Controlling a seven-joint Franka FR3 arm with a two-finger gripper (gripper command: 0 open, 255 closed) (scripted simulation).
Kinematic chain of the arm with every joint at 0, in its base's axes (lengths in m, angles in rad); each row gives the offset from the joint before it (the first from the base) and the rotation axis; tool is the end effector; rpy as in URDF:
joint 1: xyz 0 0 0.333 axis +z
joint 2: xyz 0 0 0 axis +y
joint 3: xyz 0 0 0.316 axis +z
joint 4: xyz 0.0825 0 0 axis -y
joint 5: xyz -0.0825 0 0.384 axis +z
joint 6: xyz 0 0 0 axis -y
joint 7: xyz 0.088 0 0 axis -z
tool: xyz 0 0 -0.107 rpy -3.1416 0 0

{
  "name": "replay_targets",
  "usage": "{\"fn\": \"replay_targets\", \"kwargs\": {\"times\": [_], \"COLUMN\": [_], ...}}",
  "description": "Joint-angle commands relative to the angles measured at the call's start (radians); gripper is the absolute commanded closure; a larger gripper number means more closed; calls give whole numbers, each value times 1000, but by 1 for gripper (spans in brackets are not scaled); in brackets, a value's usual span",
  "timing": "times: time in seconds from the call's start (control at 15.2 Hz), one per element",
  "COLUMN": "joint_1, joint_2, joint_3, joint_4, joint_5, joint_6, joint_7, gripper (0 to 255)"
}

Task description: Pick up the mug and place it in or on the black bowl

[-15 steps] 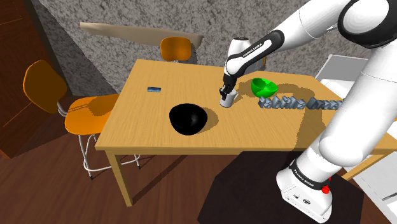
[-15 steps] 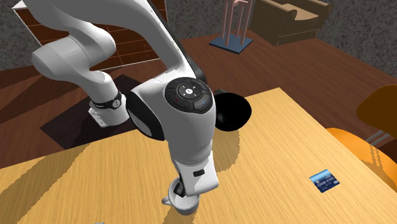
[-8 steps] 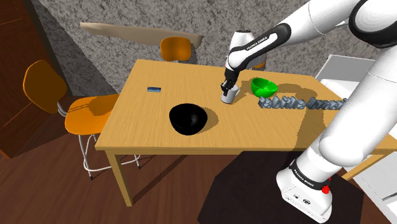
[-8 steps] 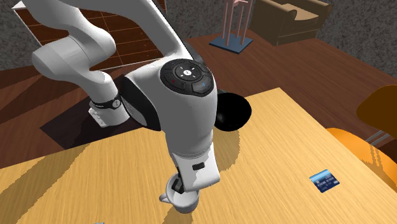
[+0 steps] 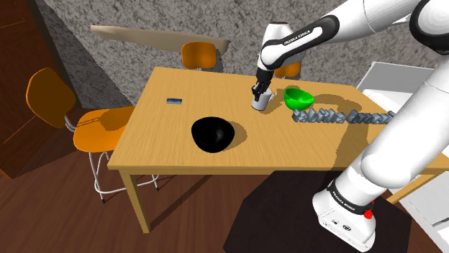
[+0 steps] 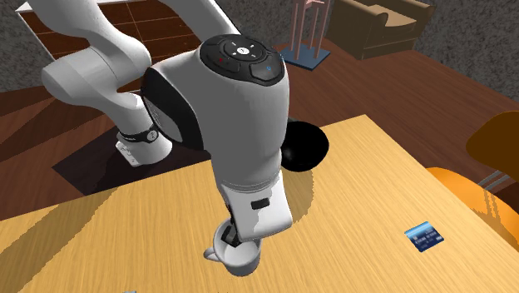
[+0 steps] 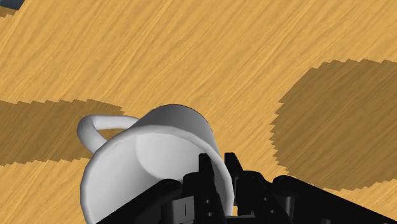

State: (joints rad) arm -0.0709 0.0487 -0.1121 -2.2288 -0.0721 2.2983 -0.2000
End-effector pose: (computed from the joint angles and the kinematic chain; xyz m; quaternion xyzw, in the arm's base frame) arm 0.5245 -0.0984 0.3531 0.9990 0.0323 0.0046 0.0313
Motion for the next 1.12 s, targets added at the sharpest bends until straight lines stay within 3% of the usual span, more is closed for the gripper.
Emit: {"fn": "replay_targets", "kwargs": {"times": [0.0,1.06], "joint_1": [1,4], "joint_2": [-17,-110], "joint_3": [1,4], "joint_4": [9,126], "joint_5": [-1,-3], "joint_6": [-25,-236], "joint_7": [1,-6], "gripper": [255,255]}}
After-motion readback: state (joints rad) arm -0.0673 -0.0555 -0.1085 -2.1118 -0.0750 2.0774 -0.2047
